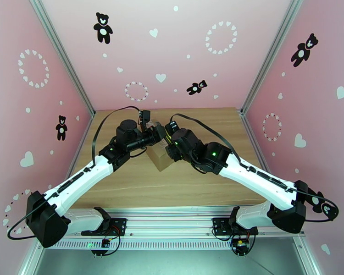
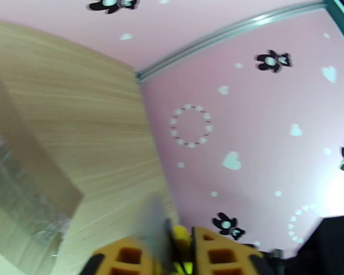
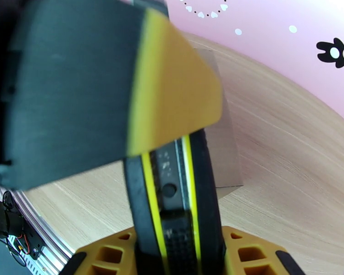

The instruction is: Unpack the express box

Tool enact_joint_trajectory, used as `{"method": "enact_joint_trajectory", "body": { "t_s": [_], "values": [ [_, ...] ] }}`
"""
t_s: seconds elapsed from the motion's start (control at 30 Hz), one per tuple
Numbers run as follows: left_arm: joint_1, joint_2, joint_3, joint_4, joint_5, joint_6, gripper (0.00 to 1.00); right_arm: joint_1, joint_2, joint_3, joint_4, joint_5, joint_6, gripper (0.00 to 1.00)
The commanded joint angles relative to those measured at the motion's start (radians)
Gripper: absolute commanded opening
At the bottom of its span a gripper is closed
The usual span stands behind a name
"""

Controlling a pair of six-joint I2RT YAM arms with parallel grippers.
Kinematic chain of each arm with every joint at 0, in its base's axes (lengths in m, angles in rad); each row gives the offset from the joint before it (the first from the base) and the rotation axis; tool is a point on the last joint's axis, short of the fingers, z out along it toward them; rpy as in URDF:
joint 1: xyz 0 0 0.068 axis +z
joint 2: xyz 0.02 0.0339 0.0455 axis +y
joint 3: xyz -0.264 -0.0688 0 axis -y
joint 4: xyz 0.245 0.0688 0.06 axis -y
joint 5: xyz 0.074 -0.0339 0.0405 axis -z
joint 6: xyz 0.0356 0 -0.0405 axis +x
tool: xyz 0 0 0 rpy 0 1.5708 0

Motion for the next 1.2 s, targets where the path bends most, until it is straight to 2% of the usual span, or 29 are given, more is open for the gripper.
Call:
{"method": "enact_joint_trajectory", "body": {
  "t_s": [0.0, 0.17, 0.23, 0.33, 0.47, 0.57, 0.8, 1.0, 1.17],
  "values": [
    [-0.008, 0.017, -0.008, -0.004, 0.002, 0.018, 0.0, 0.001, 0.002, 0.021, 0.03, -0.001, -0.005, 0.0],
    [-0.007, 0.014, -0.015, 0.001, -0.01, 0.016, 0.0, -0.004, -0.011, -0.01, 0.048, -0.005, 0.013, 0.02],
    [-0.008, 0.011, -0.019, 0.001, -0.021, 0.016, 0.0, -0.017, -0.019, -0.026, 0.057, -0.028, 0.027, 0.24],
    [-0.007, 0.004, -0.021, 0.008, -0.039, 0.017, 0.0, -0.053, -0.041, -0.062, 0.094, -0.12, 0.053, 0.47],
    [-0.003, -0.004, -0.007, 0.002, -0.07, 0.033, 0.0, -0.103, -0.083, -0.111, 0.147, -0.231, 0.094, 0.64],
    [0.005, -0.008, 0.02, -0.018, -0.092, 0.047, 0.0, -0.136, -0.117, -0.144, 0.183, -0.308, 0.119, 0.69],
    [0.027, -0.003, 0.142, -0.123, -0.182, 0.094, 0.0, -0.282, -0.217, -0.246, 0.325, -0.53, 0.246, 0.7],
    [0.035, 0.072, 0.397, -0.232, -0.284, 0.131, 0.0, -0.431, -0.262, -0.332, 0.614, -0.747, 0.418, 0.71],
    [0.032, 0.187, 0.62, -0.262, -0.323, 0.107, 0.0, -0.555, -0.233, -0.322, 0.851, -0.916, 0.563, 0.74]
  ]
}}
